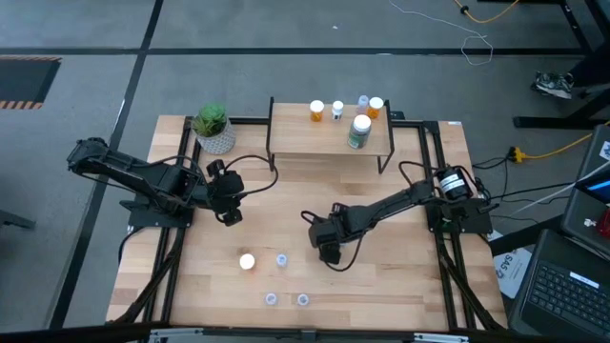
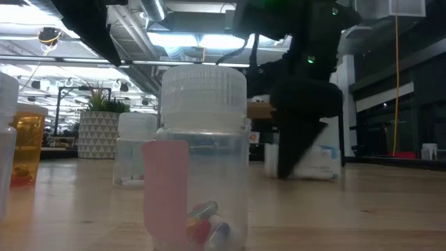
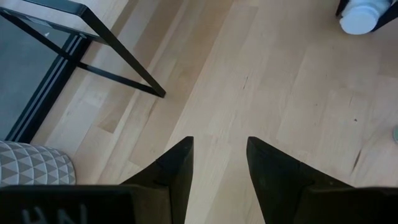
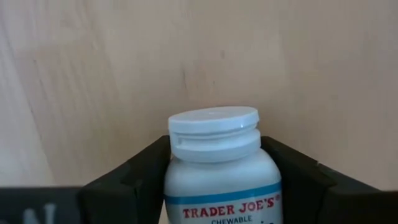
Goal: Pick and place medicine bottles onto shelf by color
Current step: Put the white pill bottle on the shelf
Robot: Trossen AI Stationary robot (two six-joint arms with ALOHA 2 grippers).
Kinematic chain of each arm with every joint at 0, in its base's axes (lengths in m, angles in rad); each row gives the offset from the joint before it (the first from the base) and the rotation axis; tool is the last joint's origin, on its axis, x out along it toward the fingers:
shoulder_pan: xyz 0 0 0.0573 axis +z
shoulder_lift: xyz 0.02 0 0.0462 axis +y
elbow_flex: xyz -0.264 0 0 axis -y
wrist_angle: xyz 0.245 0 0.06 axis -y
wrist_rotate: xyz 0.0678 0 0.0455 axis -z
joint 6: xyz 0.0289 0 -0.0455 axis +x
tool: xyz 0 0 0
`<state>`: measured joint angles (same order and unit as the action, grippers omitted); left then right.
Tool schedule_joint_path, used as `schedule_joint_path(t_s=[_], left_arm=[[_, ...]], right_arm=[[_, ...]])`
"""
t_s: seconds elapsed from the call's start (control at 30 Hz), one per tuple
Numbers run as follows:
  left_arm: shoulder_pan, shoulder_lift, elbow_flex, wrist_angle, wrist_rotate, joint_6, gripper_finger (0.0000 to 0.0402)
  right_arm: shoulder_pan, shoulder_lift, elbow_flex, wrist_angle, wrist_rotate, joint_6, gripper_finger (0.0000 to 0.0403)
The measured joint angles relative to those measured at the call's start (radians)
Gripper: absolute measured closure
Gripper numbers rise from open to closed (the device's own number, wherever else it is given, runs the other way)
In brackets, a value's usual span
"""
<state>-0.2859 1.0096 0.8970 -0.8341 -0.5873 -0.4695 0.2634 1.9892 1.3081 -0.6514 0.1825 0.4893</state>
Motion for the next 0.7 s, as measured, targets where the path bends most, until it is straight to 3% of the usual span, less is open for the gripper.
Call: schedule_joint_path(t_s=[0.23, 0.37, 0.6, 0.7], left_arm=[[0.0, 0.0, 0.0, -0.001, -0.044, -0.048, 0.0257], [0.0, 0.0, 0.0, -0.004, -0.084, -0.072, 0.0257], [0.0, 0.0, 0.0, -0.004, -0.103, -0.073, 0.0257], [0.0, 0.0, 0.0, -0.005, -0.106, -0.072, 0.0257]], right_arm=[[0.0, -0.036, 0.126, -0.095, 0.279, -0.022, 0.0175], [-0.004, -0.085, 0.183, -0.109, 0.517, 0.049, 0.0175], [-0.022, -0.15, 0.186, -0.1, 1.034, 0.3, 0.0176], [-0.05, -0.153, 0.174, -0.086, 1.138, 0.362, 0.0177]])
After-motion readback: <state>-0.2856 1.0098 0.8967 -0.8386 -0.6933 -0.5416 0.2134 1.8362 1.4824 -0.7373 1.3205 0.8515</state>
